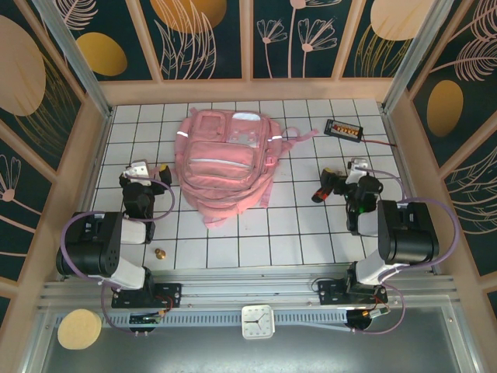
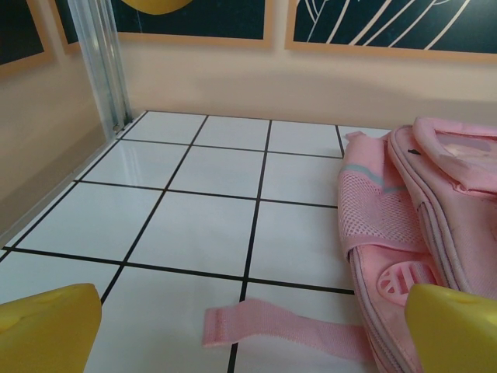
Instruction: Pack the student bag
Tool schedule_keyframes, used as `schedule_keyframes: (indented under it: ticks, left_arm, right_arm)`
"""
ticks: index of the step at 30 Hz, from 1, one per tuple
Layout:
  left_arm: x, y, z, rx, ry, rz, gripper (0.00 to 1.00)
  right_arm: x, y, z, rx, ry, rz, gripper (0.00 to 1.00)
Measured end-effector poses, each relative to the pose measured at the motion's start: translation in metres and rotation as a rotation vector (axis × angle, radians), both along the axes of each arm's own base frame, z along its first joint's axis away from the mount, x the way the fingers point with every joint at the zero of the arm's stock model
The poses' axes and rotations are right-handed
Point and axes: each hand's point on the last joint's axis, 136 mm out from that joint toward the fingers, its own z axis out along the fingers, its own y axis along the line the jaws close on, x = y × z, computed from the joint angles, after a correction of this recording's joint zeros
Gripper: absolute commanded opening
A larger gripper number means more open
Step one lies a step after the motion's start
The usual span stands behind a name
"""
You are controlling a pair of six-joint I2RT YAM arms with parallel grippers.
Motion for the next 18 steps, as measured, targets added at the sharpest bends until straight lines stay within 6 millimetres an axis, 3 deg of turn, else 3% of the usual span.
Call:
schedule_keyframes:
  ticks: [8,18]
  left_arm:
    - [0.000,0.000,0.001,0.000,-0.006,0.000,0.99]
    - [0.000,0.000,0.001,0.000,-0.006,0.000,0.99]
  right_arm:
    - [-0.016,-0.005,0.012,-0.008,-0.104,-0.037,0.99]
    - [-0.013,-0.008,0.023,-0.008,-0.145,-0.053,0.99]
